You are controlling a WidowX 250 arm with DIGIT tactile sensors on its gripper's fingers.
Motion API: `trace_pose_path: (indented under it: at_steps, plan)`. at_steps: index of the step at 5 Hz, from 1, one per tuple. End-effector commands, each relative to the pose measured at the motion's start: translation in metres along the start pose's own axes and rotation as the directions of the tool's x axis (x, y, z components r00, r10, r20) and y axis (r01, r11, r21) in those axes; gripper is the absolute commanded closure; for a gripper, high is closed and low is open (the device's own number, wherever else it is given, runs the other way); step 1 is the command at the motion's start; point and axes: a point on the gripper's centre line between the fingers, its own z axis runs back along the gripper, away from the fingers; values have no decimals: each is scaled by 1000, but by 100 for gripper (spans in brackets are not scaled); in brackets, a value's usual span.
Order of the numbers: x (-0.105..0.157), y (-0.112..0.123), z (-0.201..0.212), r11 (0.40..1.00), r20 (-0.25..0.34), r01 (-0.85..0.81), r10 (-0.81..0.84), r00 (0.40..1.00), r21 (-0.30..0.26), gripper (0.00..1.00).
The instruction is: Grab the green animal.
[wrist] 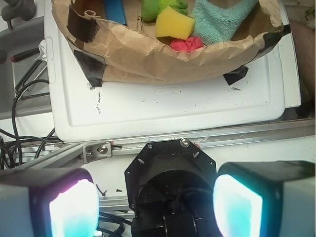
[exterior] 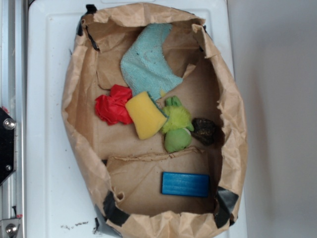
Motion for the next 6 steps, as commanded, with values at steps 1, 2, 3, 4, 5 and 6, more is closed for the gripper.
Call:
trace_pose_path:
  at_steps: [1, 2, 3, 4, 5, 6]
  plan:
    - [0, 0, 0, 1000, 0, 0, 0, 1000, 0, 0]
    - [52, 8, 7, 997, 9, -58, 58, 998, -42, 0]
    - [97, 17, 3, 993, 36, -88, 91, 995, -74, 0]
    - [132, 35, -17, 988, 72, -100, 109, 991, -119, 0]
    - [158, 53, -41, 986, 126, -114, 129, 984, -119, 0]
    - [181, 61, -70, 972, 140, -144, 172, 975, -186, 0]
